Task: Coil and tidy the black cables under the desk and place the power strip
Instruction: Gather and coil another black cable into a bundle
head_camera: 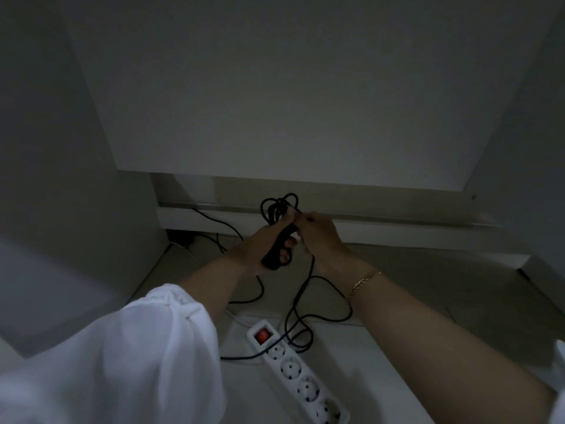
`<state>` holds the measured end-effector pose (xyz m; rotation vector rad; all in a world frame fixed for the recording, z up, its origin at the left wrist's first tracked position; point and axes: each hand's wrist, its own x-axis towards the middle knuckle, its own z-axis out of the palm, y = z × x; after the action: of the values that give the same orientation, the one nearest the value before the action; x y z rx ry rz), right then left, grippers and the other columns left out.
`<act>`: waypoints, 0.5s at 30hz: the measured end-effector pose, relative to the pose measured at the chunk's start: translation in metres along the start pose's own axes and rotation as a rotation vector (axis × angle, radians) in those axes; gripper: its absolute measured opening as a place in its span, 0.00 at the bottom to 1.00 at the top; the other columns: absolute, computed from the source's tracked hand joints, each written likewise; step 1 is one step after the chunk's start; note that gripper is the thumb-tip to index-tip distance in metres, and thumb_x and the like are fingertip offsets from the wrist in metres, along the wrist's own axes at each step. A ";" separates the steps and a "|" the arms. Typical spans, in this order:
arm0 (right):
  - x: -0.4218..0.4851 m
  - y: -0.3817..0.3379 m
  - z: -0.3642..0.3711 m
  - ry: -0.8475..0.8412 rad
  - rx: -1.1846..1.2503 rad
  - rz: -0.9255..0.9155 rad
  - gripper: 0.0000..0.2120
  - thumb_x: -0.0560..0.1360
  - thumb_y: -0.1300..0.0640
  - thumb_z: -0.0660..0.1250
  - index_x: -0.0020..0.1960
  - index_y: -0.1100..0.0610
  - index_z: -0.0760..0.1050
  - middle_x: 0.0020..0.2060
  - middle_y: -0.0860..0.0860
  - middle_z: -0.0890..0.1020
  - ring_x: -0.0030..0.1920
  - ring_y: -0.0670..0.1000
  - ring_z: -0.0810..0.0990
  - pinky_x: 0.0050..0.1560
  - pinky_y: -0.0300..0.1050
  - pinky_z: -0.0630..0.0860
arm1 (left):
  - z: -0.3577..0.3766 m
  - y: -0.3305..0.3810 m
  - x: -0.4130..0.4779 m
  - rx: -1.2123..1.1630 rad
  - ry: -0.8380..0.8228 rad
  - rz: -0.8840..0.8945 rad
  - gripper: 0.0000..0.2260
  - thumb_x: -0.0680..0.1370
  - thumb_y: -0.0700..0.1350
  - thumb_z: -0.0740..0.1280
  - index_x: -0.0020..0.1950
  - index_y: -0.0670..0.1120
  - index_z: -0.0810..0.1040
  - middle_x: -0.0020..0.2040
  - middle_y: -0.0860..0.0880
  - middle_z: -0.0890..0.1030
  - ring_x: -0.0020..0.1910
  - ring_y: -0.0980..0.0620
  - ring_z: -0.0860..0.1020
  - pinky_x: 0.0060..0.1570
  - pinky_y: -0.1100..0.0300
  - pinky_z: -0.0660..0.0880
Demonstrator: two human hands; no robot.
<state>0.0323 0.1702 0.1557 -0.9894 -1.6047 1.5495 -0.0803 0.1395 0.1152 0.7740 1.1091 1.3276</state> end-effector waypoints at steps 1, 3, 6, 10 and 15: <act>-0.001 0.001 0.001 -0.029 -0.005 0.003 0.17 0.79 0.55 0.61 0.33 0.58 0.66 0.25 0.51 0.67 0.15 0.40 0.66 0.16 0.29 0.60 | 0.000 0.000 0.001 0.019 0.018 0.009 0.18 0.68 0.64 0.64 0.41 0.50 0.79 0.27 0.52 0.67 0.24 0.56 0.62 0.22 0.67 0.63; 0.000 0.003 0.003 -0.053 -0.032 0.010 0.13 0.80 0.58 0.58 0.37 0.59 0.69 0.26 0.51 0.69 0.15 0.39 0.66 0.16 0.29 0.60 | 0.000 -0.002 0.005 0.008 0.074 0.037 0.17 0.72 0.61 0.65 0.40 0.47 0.77 0.26 0.51 0.69 0.22 0.56 0.63 0.22 0.66 0.63; 0.006 0.001 0.005 -0.081 -0.093 0.022 0.06 0.80 0.61 0.56 0.45 0.59 0.68 0.30 0.53 0.73 0.22 0.43 0.71 0.19 0.30 0.64 | -0.003 -0.002 0.012 -0.009 0.181 0.098 0.16 0.75 0.57 0.66 0.34 0.47 0.76 0.23 0.51 0.70 0.20 0.55 0.66 0.22 0.66 0.64; 0.010 -0.003 0.005 -0.215 -0.280 0.027 0.12 0.78 0.65 0.57 0.36 0.59 0.69 0.31 0.56 0.76 0.30 0.51 0.75 0.28 0.37 0.73 | -0.019 -0.002 0.017 -0.014 0.284 0.188 0.20 0.75 0.55 0.67 0.26 0.48 0.73 0.24 0.49 0.71 0.21 0.52 0.69 0.27 0.62 0.67; 0.009 0.001 0.001 -0.251 -0.432 0.086 0.09 0.77 0.61 0.63 0.40 0.62 0.73 0.29 0.56 0.76 0.27 0.50 0.76 0.31 0.39 0.76 | -0.023 -0.003 0.018 0.027 0.300 0.144 0.13 0.74 0.53 0.69 0.32 0.49 0.77 0.28 0.50 0.74 0.24 0.55 0.71 0.29 0.63 0.69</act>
<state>0.0269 0.1773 0.1546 -1.1330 -2.1608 1.4586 -0.1029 0.1530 0.1016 0.6990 1.3294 1.5900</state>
